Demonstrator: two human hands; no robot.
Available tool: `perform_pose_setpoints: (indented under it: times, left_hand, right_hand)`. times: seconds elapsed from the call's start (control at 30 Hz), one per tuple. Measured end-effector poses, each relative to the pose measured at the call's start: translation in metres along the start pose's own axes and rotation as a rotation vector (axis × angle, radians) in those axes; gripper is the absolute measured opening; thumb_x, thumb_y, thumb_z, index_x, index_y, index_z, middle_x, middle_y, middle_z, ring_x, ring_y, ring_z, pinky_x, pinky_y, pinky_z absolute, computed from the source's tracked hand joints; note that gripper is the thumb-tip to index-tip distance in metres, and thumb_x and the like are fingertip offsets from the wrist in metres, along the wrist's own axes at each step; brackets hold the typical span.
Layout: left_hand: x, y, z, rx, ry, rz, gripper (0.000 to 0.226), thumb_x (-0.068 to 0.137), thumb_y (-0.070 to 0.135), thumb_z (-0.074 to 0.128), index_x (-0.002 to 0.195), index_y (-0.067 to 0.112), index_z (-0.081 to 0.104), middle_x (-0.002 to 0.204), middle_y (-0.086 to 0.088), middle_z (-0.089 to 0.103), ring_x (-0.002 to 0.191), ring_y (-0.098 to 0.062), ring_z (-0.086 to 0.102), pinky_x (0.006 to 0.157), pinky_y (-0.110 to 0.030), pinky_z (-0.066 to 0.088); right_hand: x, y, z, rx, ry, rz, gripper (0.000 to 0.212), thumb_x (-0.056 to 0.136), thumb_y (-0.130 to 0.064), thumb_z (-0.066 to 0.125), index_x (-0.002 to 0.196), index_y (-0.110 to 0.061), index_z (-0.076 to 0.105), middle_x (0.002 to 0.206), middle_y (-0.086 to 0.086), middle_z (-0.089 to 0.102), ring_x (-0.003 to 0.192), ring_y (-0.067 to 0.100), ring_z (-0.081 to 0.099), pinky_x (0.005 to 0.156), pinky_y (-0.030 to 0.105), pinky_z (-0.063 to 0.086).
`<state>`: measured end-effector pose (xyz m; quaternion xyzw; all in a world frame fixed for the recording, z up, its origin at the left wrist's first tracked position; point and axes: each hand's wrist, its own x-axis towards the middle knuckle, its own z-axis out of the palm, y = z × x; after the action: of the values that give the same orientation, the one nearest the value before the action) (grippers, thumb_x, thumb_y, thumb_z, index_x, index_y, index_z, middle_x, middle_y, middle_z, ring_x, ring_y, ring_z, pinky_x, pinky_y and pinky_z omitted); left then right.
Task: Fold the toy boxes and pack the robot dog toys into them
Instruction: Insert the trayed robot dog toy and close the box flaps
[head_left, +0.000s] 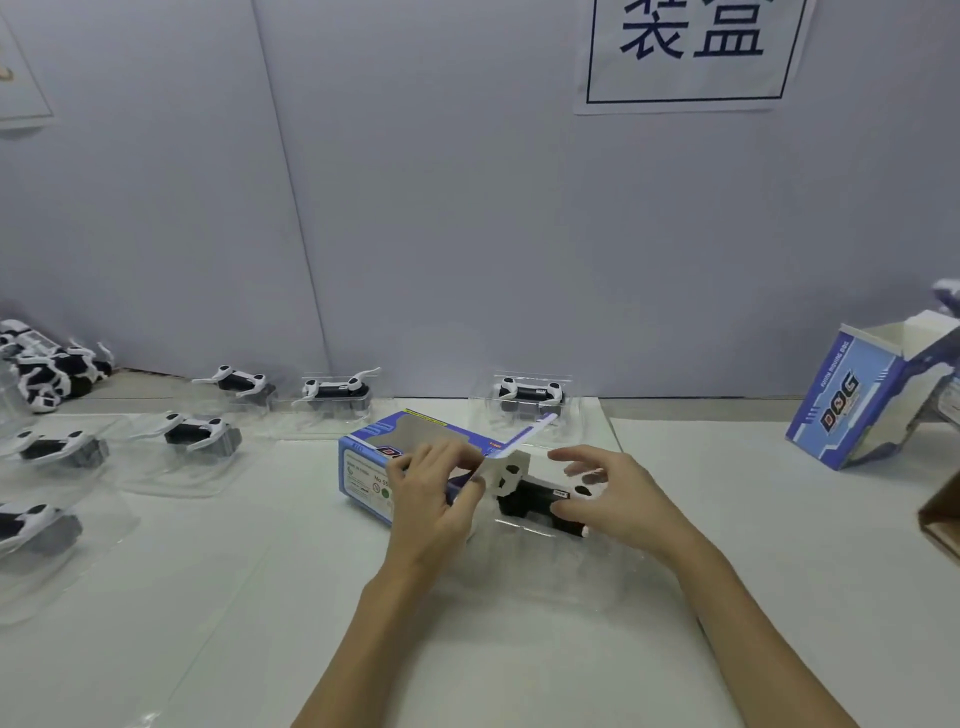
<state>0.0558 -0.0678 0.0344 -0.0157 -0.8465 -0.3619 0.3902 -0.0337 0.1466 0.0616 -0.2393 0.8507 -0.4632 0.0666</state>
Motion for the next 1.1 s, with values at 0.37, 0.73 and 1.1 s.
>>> perform_pose_setpoints:
  times: [0.37, 0.73, 1.1]
  left_hand:
    - [-0.004, 0.004, -0.002, 0.199, -0.156, 0.108, 0.042, 0.084, 0.057, 0.055, 0.118, 0.037, 0.067, 0.129, 0.023, 0.057, 0.126, -0.002, 0.047, 0.108, -0.035, 0.022]
    - [0.004, -0.010, -0.023, 0.213, -0.371, 0.110, 0.094, 0.067, 0.068, 0.086, 0.149, 0.040, 0.051, 0.154, 0.030, 0.038, 0.144, 0.013, 0.027, 0.118, -0.024, 0.009]
    - [0.003, -0.004, -0.019, 0.255, -0.402, 0.074, 0.077, 0.071, 0.041, 0.064, 0.147, 0.035, 0.053, 0.155, 0.024, 0.042, 0.143, 0.013, 0.025, 0.114, -0.015, 0.002]
  right_hand:
    - [0.008, 0.002, 0.022, 0.182, 0.307, 0.038, 0.030, 0.085, -0.014, 0.082, 0.109, -0.027, 0.071, 0.101, -0.007, 0.071, 0.093, 0.015, 0.067, 0.067, 0.015, 0.045]
    - [0.009, 0.007, 0.024, 0.380, 0.435, 0.099, 0.035, 0.077, 0.000, 0.074, 0.093, -0.030, 0.075, 0.096, -0.006, 0.074, 0.097, 0.006, 0.069, 0.077, 0.038, 0.061]
    - [0.010, 0.008, 0.027, 0.323, 0.364, 0.079, 0.033, 0.082, -0.003, 0.075, 0.094, -0.033, 0.071, 0.104, -0.009, 0.071, 0.102, 0.003, 0.064, 0.063, 0.014, 0.050]
